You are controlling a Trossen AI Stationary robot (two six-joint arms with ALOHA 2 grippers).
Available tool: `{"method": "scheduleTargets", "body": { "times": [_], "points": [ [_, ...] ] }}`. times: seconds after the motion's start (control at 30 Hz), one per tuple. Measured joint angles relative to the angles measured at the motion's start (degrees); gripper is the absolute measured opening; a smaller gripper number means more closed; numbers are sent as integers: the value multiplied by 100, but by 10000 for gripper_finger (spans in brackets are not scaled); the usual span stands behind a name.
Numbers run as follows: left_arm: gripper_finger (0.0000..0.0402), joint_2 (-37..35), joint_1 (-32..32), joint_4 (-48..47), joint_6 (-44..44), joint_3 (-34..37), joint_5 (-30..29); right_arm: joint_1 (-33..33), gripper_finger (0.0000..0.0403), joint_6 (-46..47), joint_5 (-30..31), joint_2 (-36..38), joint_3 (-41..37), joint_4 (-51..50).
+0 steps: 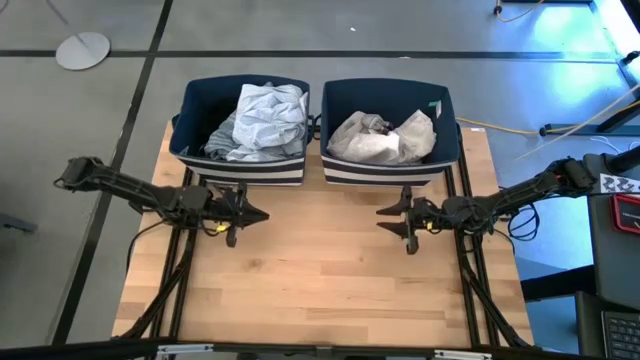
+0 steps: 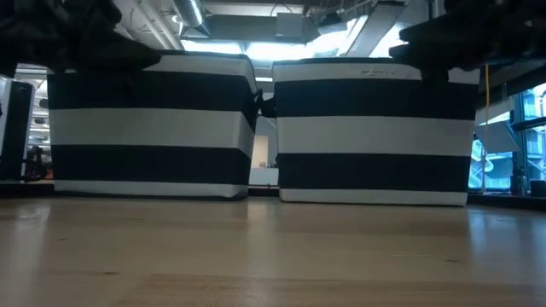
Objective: Sort clothes
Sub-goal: Return to Home Position
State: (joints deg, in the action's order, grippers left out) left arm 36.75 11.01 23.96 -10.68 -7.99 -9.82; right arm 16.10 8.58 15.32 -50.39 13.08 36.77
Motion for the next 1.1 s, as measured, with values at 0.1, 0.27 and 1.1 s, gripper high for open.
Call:
{"method": "scheduleTargets", "body": {
  "times": [0.1, 0.27, 1.1],
  "points": [
    [8, 0, -62, 266, -53, 251, 0, 0, 91, 0, 119, 0, 0, 9],
    [4, -2, -157, 398, -55, 520, 0, 0, 11, -51, 350, -2, 0, -120],
    [3, -2553, -256, -1577, 387, 577, -71, 0, 5, 27, 491, 2323, -1078, -1007]
  ]
}}
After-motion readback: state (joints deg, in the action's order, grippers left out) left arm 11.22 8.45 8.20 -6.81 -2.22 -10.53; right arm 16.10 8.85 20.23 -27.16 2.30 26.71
